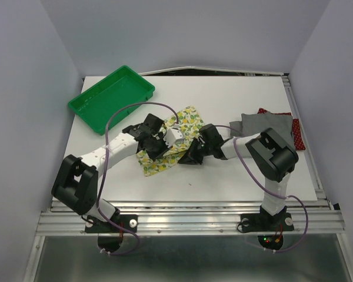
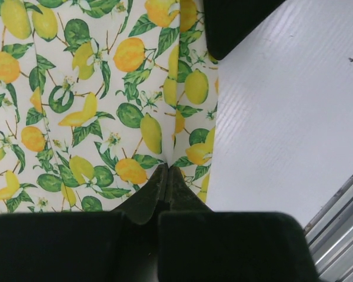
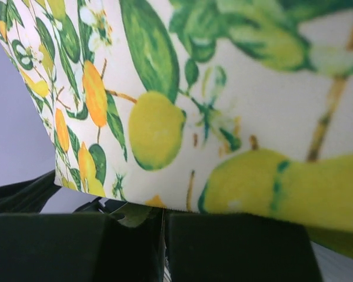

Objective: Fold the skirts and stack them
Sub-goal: Fold the skirt

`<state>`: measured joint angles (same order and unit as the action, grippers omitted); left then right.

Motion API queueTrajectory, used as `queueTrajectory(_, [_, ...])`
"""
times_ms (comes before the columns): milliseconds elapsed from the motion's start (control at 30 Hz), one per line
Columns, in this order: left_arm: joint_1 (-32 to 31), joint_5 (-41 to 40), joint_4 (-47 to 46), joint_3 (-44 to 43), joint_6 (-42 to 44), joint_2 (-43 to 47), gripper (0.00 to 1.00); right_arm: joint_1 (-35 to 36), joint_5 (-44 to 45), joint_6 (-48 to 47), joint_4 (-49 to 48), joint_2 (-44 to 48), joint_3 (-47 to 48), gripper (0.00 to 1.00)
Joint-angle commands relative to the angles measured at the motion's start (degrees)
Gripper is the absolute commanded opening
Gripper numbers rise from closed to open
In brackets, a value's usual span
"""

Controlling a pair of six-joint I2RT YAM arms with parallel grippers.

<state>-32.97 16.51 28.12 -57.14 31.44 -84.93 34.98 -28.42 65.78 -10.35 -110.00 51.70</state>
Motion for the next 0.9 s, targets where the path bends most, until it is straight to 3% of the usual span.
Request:
queueTrajectory(0, [-1.0, 3.0, 3.1, 0.2, 0.3, 1.9, 0.0, 0.3, 6.1, -1.5, 5.1, 0.3, -0.7, 0.01])
queueTrajectory(333, [-2.4, 4.1, -0.3, 6.8, 1.5, -2.3, 0.0, 0.3, 7.2, -2.8, 6.5, 0.7, 0.2, 0.01])
queueTrajectory(467, [-2.4, 2.2, -1.0, 6.5, 1.0, -6.2, 0.0, 0.3, 6.9, -7.5, 9.6, 1.7, 2.1, 0.01])
queueTrajectory(567, [-2.4, 2.3, -0.5, 5.6, 1.0, -8.9, 0.0, 0.3, 6.6, -13.5, 16.2, 4.3, 5.2, 0.1])
queueTrajectory(600, [-2.4, 2.4, -0.7, 5.6, 1.1, -9.4, 0.0, -0.3, 6.7, -15.0, 18.4, 6.0, 6.8, 0.18])
queueTrajectory(733, [-2.4, 3.0, -0.7, 4.4, 0.6, -9.6, 0.0, -4.1, 7.3, -21.2, 29.0, 10.5, 8.4, 0.22])
queueTrajectory(867, [-2.4, 5.0, -0.3, 1.8, -0.8, -8.6, 0.0, -9.0, 7.5, -24.8, 30.7, 12.6, 5.5, 0.21])
